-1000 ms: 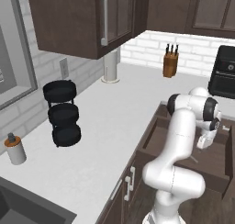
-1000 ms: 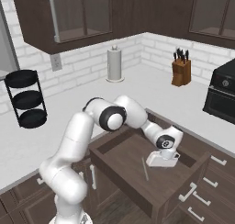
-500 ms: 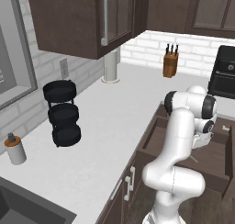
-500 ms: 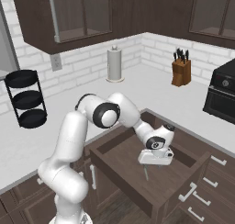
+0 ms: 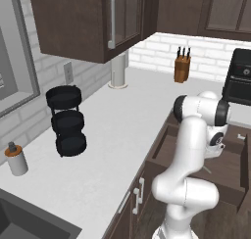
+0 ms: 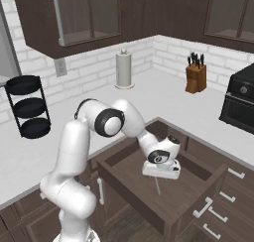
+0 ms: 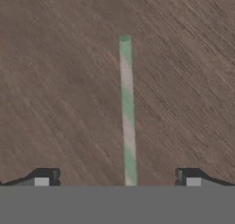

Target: Take a straw from the drawer in front and place it inside the glass cup on the dining counter.

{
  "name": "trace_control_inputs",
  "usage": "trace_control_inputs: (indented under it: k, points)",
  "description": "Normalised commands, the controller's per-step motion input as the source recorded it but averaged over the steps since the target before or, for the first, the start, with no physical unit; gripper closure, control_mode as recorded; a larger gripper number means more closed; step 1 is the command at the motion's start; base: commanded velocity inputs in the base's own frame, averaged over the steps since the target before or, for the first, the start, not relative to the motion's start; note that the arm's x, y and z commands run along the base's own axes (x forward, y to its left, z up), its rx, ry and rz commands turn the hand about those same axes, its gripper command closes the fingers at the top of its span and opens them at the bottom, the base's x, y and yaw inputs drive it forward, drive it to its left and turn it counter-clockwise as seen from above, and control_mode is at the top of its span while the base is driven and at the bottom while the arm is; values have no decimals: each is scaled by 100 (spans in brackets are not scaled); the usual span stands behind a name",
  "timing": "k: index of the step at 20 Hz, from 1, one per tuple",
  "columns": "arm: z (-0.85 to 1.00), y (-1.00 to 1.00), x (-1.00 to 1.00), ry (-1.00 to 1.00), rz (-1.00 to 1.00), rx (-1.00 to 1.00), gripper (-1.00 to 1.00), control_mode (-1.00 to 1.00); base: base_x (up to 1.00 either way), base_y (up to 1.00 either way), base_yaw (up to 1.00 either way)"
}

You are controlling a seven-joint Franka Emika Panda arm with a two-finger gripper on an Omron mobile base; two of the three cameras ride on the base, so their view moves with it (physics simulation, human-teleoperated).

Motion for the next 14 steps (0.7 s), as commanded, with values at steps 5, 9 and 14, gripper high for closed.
trace_control_inputs:
  k: [5, 9, 14]
  points:
    - [0, 9, 14, -5, -13, -5, -100, -100, 0, 0, 0]
    - [0, 0, 13, -5, -11, -7, -100, -100, 0, 0, 0]
    - [-1, 0, 12, -5, -11, -8, -100, -100, 0, 0, 0]
